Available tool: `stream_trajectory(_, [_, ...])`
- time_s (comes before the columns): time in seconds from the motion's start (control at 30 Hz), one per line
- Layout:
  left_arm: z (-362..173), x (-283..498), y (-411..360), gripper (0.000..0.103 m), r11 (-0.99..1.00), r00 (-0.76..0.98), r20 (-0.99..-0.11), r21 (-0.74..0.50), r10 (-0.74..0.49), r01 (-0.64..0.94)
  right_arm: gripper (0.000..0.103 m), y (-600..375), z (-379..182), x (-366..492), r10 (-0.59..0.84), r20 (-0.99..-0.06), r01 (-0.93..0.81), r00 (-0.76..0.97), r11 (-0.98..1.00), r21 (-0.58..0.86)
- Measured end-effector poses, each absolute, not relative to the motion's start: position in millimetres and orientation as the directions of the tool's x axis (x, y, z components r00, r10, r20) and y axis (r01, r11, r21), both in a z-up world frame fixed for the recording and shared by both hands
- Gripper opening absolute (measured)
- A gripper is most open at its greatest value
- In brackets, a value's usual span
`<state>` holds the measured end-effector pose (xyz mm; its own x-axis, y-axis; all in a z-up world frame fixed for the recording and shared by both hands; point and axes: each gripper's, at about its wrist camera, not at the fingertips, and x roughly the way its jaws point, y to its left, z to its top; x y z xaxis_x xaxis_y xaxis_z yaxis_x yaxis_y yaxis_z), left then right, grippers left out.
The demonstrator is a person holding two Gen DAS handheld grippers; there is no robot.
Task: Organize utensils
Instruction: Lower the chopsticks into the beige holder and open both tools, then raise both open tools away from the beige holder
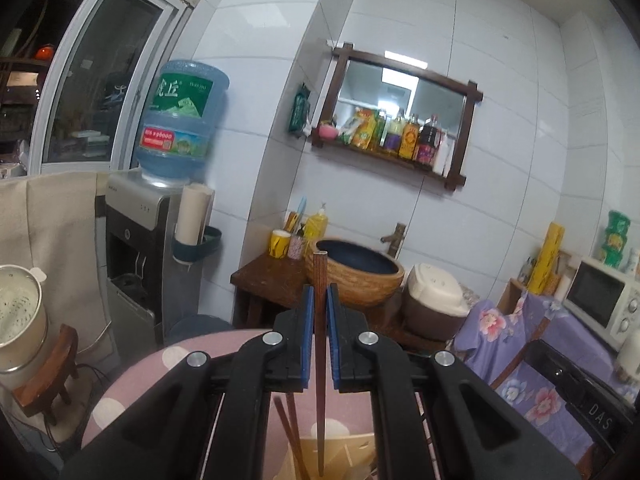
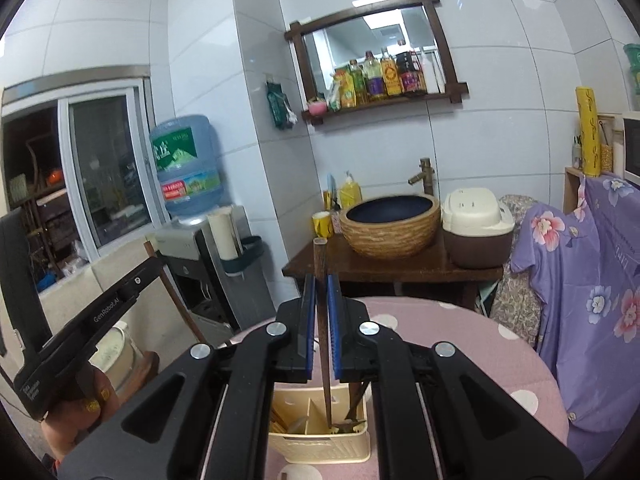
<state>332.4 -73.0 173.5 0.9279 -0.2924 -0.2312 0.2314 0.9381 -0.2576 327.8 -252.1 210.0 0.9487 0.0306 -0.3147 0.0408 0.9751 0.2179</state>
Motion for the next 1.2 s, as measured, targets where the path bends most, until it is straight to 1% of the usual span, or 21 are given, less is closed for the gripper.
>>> stream_trajectory(0.1, [151, 338, -75, 0.008, 0.938, 0.914, -0.277, -0.264, -0.297, 0.225, 0.007, -251, 189, 335, 0.035, -0.352, 0.046, 0.935, 0.975, 0.219])
stream_trajectory(0.27, [121, 336, -77, 0.008, 0.945, 0.905, -0.311, -0.243, -0.289, 0.218, 0.007, -250, 163, 337, 0.039, -0.384, 0.049, 0.923, 0.975, 0.217])
stream_trajectory(0.37, [116, 330, -77, 0.008, 0.953, 0.916, -0.297, -0.218, -0.270, 0.210, 0.007, -250, 152, 338, 0.040, -0.398, 0.049, 0.916, 0.976, 0.211])
stream_trajectory(0.5, [112, 332, -78, 0.006, 0.953, 0.907, -0.317, -0.208, -0.278, 0.220, 0.007, -252, 141, 339, 0.043, -0.416, 0.057, 0.908, 0.973, 0.224])
stream_trajectory(0.7, [104, 332, -75, 0.006, 0.955, 0.901, -0.334, -0.204, -0.276, 0.217, 0.006, -253, 131, 338, 0.044, -0.420, 0.057, 0.906, 0.973, 0.225])
stream_trajectory(0.83, [101, 322, -73, 0.006, 0.951, 0.901, -0.323, -0.205, -0.288, 0.230, 0.006, -253, 127, 333, 0.037, -0.403, 0.055, 0.914, 0.975, 0.214])
stream_trajectory(0.9, [98, 315, -70, 0.013, 0.950, 0.900, -0.323, -0.204, -0.293, 0.236, 0.006, -250, 125, 327, 0.032, -0.397, 0.049, 0.917, 0.980, 0.191])
stream_trajectory(0.93, [96, 311, -67, 0.028, 0.950, 0.899, -0.325, -0.205, -0.293, 0.235, 0.007, -248, 124, 323, 0.025, -0.392, 0.048, 0.920, 0.983, 0.177])
stream_trajectory(0.97, [95, 308, -65, 0.046, 0.950, 0.900, -0.324, -0.207, -0.292, 0.234, 0.009, -246, 124, 319, 0.016, -0.383, 0.050, 0.924, 0.986, 0.161])
stream_trajectory(1.0, [94, 302, -62, 0.053, 0.949, 0.902, -0.317, -0.210, -0.293, 0.235, 0.018, -244, 123, 311, 0.003, -0.368, 0.053, 0.930, 0.989, 0.141])
stream_trajectory(1.03, [92, 295, -59, 0.057, 0.948, 0.905, -0.308, -0.211, -0.294, 0.236, 0.036, -243, 123, 304, -0.004, -0.354, 0.054, 0.935, 0.990, 0.131])
stream_trajectory(1.07, [90, 289, -57, 0.060, 0.950, 0.906, -0.305, -0.206, -0.292, 0.236, 0.047, -243, 123, 296, -0.008, -0.337, 0.054, 0.942, 0.990, 0.127])
stream_trajectory(1.1, [89, 284, -55, 0.063, 0.951, 0.906, -0.308, -0.198, -0.292, 0.239, 0.063, -242, 122, 287, -0.015, -0.314, 0.056, 0.949, 0.991, 0.122])
stream_trajectory(1.17, [85, 276, -53, 0.077, 0.951, 0.902, -0.315, -0.191, -0.295, 0.244, 0.064, -241, 120, 270, -0.033, -0.292, 0.066, 0.956, 0.992, 0.104])
stream_trajectory(1.2, [81, 270, -51, 0.079, 0.949, 0.899, -0.318, -0.191, -0.302, 0.252, 0.069, -240, 119, 265, -0.039, -0.295, 0.071, 0.955, 0.993, 0.097])
